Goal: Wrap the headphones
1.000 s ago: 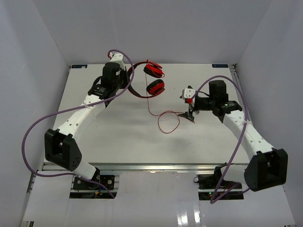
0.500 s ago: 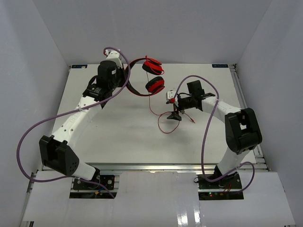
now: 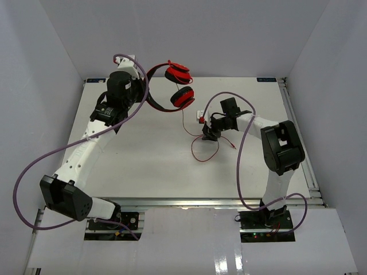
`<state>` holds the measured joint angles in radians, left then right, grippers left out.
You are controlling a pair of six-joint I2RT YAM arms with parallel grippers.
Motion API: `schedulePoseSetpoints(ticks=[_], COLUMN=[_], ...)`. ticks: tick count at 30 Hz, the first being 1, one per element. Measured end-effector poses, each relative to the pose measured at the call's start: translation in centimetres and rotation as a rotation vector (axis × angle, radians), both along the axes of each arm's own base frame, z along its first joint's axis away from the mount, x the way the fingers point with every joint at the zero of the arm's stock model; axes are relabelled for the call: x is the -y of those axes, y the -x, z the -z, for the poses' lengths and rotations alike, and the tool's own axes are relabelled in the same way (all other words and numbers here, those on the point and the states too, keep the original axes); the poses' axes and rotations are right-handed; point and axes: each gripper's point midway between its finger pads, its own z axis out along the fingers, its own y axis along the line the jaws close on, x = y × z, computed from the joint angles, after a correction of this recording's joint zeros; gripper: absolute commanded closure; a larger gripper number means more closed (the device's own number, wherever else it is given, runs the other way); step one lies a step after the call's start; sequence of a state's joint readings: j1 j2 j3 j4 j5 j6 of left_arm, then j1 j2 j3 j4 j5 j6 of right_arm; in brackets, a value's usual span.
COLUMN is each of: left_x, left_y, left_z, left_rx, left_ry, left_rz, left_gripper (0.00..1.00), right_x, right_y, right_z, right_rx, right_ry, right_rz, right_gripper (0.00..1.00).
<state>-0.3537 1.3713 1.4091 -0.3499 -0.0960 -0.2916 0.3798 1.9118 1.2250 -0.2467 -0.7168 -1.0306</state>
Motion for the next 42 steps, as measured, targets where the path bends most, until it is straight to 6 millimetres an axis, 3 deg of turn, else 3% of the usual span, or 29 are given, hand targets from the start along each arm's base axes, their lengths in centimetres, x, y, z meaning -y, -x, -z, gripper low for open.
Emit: schedulePoseSetpoints(ticks=[1,2,6,9,11,13,17,21,26,31,37,42], left_x=[-0.2,-0.5,-1.5,-1.6,-1.2,-0.3,2.1,4.7,7.1,9.1,10.0,10.1], left_y=[-0.1,-0.2,-0.9,-2.4,-3.9,-5.9,-10.0,-12.0,-12.0,-11.1,-8.7,-6.1], left_z=[-0.1,-0.1,-0.4,-0.8,-0.6,0.1,3.9,10.3,16.3,17.7,19.8,22.1], left_rx=[0.001,0.002,0.007,0.025,0.024,0.016,-0.035,-0.140,-0.246,-0.263,-0.289,-0.337], left_ry=[0.005,0.010,0.039,0.078,0.111,0.138,0.157,0.129,0.080,0.037,-0.011,-0.049], left_rz=[-0.007,-0.014,-0.049,-0.072,-0.081,-0.079,-0.072,-0.053,-0.016,0.091,0.228,0.316], left_gripper=[1.00,1.00,1.00,1.00,1.00,1.00,1.00,1.00,1.00,1.00,1.00,1.00], right_x=[0.0,0.1,0.5,1.3,1.0,-0.5,-3.1,-2.6,-1.6,0.1,2.4,1.0], right_y=[0.1,0.4,2.1,4.5,5.5,6.9,8.0,4.8,1.9,-0.3,-2.7,-3.5], right_z=[0.1,0.2,-0.4,-3.0,-6.1,-10.1,-16.9,-21.3,-25.3,-28.5,-28.3,-28.1], right_rx=[-0.008,-0.018,-0.032,0.030,0.153,0.304,0.639,0.857,0.975,1.053,1.038,0.973], right_ry=[0.003,0.005,0.012,0.029,0.062,0.071,0.120,0.251,0.331,0.340,0.361,0.302], right_rz=[-0.003,-0.007,-0.014,-0.004,-0.001,-0.026,-0.045,0.045,0.145,0.243,0.310,0.306], right_gripper=[0.88,0.91,0.92,0.92,0.92,0.92,0.92,0.92,0.92,0.92,0.92,0.92])
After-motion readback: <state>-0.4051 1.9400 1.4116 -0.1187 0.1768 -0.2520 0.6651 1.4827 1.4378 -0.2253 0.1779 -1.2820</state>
